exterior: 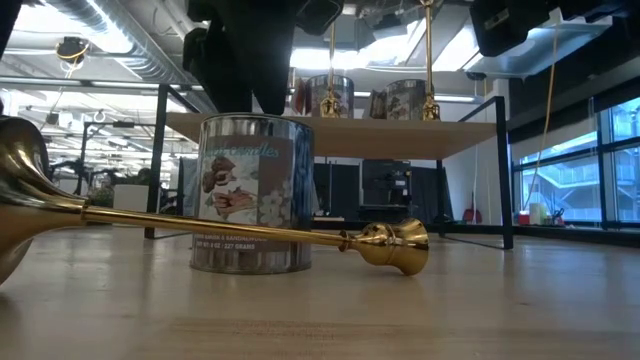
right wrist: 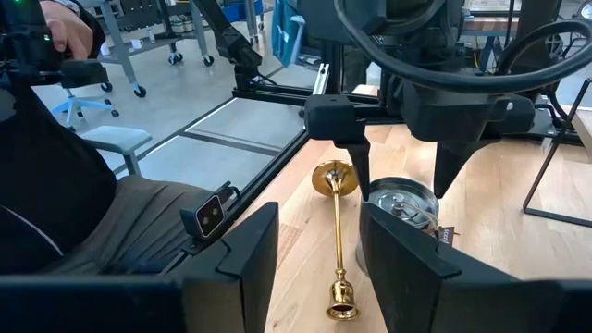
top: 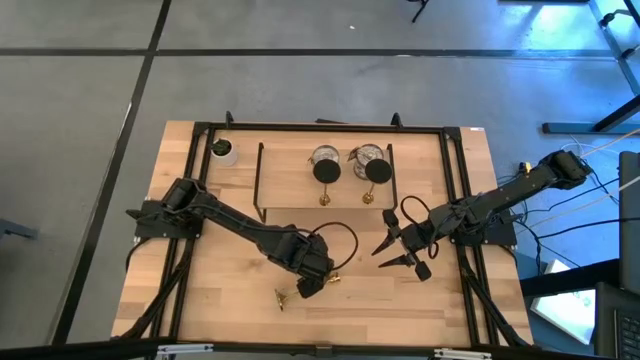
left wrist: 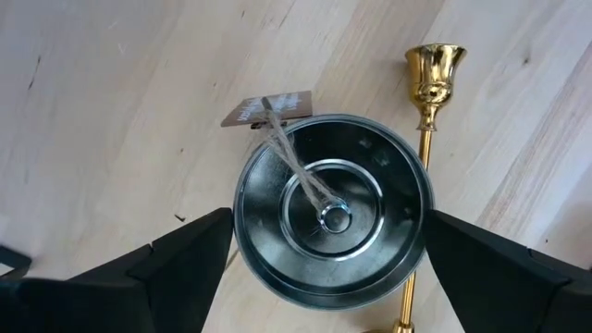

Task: Pick & Place candle stick holders
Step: Put the silver scented candle on the shelf

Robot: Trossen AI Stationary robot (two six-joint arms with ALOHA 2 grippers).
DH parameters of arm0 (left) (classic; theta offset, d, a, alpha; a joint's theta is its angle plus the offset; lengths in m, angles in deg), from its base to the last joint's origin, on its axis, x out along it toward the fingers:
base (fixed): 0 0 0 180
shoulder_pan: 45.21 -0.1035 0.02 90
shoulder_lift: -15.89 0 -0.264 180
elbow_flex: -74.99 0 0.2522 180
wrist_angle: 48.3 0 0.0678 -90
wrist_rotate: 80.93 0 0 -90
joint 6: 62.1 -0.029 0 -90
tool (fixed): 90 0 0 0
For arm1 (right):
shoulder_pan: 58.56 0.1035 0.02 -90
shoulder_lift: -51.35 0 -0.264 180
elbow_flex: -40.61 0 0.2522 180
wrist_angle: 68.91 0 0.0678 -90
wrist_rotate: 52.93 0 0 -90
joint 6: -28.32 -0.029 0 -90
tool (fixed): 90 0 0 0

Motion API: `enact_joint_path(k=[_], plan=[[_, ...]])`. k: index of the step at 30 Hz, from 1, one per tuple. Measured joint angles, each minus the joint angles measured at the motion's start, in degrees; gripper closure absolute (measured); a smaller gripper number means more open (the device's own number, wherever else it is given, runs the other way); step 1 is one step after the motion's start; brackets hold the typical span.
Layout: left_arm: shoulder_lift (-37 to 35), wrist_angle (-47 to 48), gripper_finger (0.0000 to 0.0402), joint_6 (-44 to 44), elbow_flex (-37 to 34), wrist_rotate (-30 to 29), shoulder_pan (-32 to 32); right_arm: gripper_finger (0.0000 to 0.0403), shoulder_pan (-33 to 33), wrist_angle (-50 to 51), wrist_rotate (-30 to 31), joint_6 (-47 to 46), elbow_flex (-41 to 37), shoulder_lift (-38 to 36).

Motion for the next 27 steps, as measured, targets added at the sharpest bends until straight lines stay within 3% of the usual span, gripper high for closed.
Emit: enact_joint_path(k=[27], plan=[[0.0, -0.8, 0.0052, -1.3, 0.0, 0.2, 0.6, 0.0247, 0.0, 0.0, 0.0, 0.0, 0.0, 0.0]])
